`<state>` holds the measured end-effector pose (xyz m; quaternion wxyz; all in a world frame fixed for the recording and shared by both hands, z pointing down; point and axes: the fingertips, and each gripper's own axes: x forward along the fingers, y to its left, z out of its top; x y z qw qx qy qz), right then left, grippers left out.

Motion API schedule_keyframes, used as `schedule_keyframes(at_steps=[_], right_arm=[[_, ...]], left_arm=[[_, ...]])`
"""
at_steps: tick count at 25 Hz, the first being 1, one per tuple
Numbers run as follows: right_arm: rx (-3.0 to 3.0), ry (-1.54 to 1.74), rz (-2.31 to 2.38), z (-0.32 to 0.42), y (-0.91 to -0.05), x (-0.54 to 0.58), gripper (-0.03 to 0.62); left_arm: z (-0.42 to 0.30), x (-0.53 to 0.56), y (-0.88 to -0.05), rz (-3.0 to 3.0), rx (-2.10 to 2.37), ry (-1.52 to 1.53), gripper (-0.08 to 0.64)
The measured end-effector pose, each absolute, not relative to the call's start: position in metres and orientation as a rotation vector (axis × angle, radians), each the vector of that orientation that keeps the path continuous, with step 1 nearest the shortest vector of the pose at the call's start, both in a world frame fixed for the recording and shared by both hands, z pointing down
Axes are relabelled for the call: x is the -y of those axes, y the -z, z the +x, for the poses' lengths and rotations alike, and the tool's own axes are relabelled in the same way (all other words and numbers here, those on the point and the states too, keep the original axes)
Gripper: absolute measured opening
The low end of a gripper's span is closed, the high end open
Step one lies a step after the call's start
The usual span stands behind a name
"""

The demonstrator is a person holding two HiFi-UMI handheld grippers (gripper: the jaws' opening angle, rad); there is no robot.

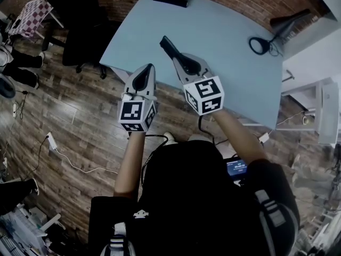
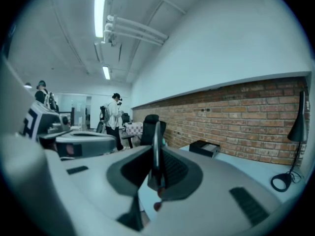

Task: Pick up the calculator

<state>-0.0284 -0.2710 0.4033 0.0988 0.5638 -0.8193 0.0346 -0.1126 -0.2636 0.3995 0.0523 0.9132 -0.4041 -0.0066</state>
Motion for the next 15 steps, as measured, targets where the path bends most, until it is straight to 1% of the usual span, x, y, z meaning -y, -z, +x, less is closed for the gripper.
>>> schedule_keyframes(at_steps=[15], right_arm=[[2.453, -0.075, 1.71, 0.001, -0.379, 0.234, 0.057]], left_arm=[[-0.087, 0.232, -0.376, 2.806, 1.241, 0.065, 0.008]])
